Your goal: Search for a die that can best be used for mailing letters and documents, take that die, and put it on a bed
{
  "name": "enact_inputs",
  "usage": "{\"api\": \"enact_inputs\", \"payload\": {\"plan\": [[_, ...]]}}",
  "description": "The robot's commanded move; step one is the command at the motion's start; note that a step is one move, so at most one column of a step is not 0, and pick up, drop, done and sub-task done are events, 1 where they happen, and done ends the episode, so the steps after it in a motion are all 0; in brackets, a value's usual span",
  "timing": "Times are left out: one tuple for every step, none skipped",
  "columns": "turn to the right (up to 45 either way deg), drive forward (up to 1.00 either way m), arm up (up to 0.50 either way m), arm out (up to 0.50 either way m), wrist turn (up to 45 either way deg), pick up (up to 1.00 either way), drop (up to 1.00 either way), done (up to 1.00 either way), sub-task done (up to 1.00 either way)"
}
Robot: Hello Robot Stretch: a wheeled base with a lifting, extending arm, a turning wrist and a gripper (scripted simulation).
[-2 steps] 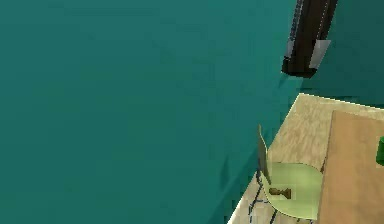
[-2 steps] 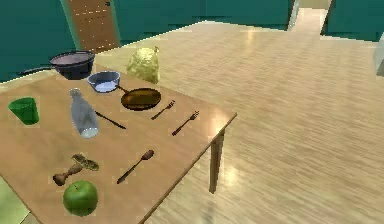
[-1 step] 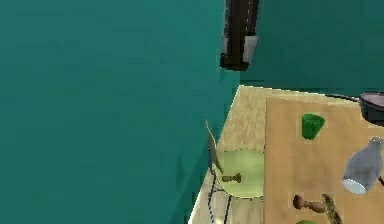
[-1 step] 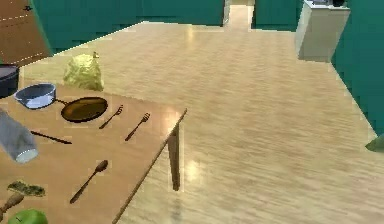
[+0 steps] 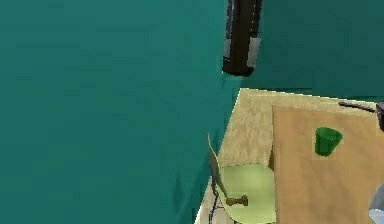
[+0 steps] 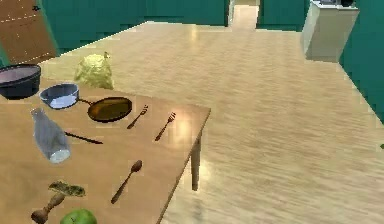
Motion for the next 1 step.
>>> {"api": "enact_inputs", "payload": {"plan": [[-39.0,0.0,0.0,0.0,0.0,0.0,0.0,0.0,0.0]]}}
